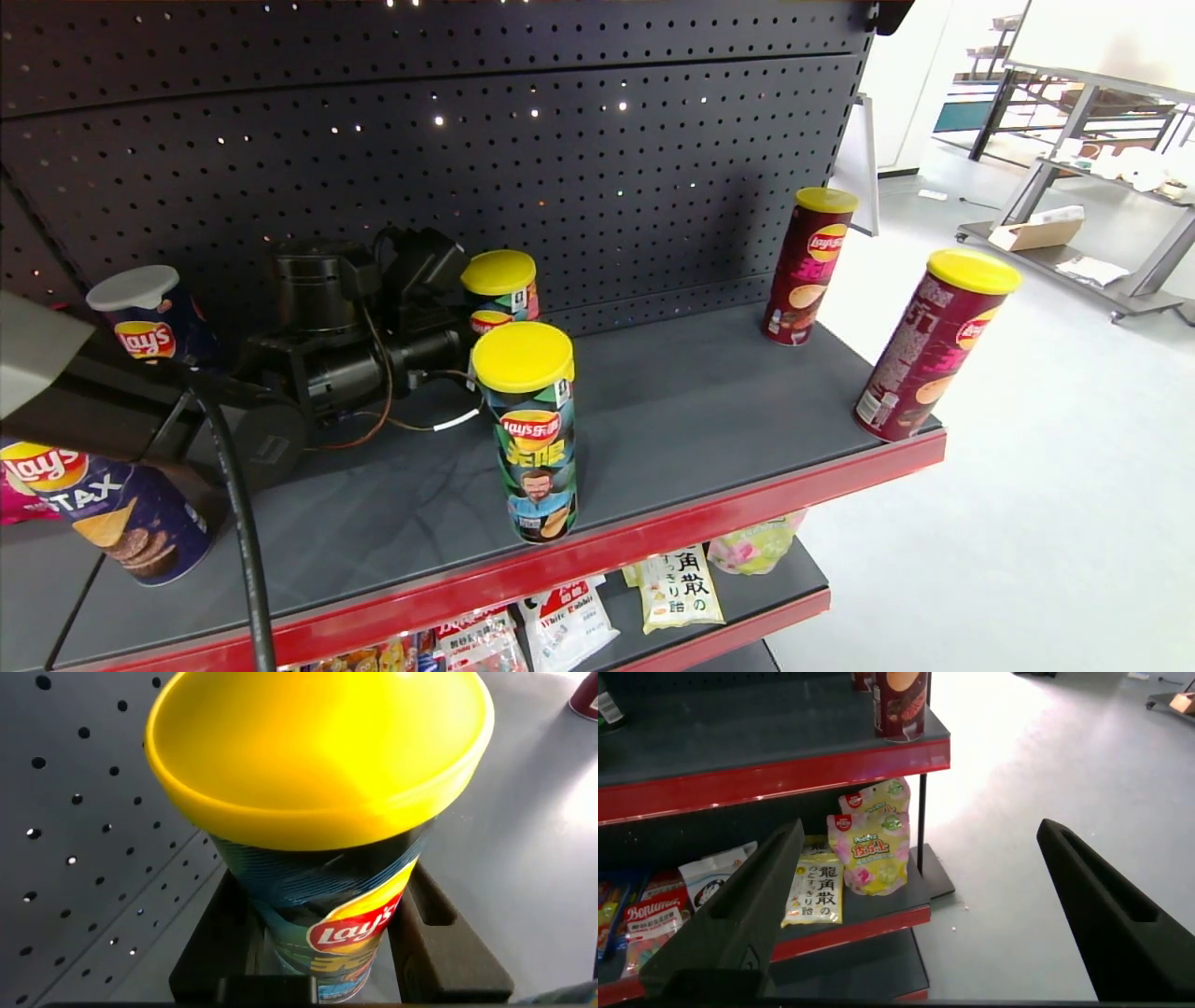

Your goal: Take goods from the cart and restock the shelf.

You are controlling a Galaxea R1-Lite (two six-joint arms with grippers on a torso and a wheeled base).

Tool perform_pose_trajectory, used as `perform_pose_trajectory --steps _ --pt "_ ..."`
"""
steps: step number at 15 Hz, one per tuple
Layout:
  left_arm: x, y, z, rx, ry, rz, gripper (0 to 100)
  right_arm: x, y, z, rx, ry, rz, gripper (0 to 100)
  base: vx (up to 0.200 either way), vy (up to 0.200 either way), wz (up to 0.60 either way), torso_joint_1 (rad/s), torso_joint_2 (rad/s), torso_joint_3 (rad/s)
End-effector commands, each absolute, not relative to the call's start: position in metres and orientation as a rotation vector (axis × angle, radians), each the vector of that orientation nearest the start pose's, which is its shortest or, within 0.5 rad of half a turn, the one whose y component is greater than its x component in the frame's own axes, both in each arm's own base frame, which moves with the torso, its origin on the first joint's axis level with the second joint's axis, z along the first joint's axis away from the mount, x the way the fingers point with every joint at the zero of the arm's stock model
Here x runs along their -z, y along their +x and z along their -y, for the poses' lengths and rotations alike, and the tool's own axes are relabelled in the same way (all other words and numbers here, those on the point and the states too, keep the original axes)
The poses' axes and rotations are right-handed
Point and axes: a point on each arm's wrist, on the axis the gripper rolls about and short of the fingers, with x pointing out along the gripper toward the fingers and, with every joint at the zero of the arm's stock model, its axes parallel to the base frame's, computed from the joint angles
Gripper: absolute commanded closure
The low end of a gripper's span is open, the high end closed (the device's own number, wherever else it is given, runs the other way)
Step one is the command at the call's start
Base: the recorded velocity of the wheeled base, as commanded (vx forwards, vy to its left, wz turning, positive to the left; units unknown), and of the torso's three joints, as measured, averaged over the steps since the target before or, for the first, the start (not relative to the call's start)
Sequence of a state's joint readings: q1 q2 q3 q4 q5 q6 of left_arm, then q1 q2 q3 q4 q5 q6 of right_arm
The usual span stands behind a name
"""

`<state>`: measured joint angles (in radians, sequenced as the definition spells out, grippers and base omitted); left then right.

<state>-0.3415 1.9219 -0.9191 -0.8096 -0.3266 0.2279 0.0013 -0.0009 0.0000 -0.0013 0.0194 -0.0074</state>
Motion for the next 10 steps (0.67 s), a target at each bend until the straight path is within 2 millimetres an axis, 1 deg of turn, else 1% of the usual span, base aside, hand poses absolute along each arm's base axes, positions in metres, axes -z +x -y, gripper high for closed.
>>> perform_pose_trajectory --steps 1,4,5,10 --pt "-0.1549 0.3353 0.1270 0.687 0.219 -0.127 100 -0.0756 -0.0228 -0.0004 -0.021 -0.008 0.002 0 0.000 0.000 0.00 0.000 0.00 0.000" --pt "-0.1529 0.3345 0.1262 0.686 0.218 -0.135 100 -0.0756 -0.0228 -0.0004 -0.021 -0.008 0.002 0 0.000 0.000 0.00 0.000 0.00 0.000" --pt "-0.1524 0.3353 0.1247 0.681 0.217 -0.137 0 -0.0756 -0.0228 -0.0004 -0.021 -0.008 0.002 0 0.000 0.000 0.00 0.000 0.00 0.000" --pt "-0.1506 0.3325 0.1226 0.678 0.216 -0.149 0 -0.0756 -0.0228 -0.0004 -0.021 -0.008 0.002 0 0.000 0.000 0.00 0.000 0.00 0.000"
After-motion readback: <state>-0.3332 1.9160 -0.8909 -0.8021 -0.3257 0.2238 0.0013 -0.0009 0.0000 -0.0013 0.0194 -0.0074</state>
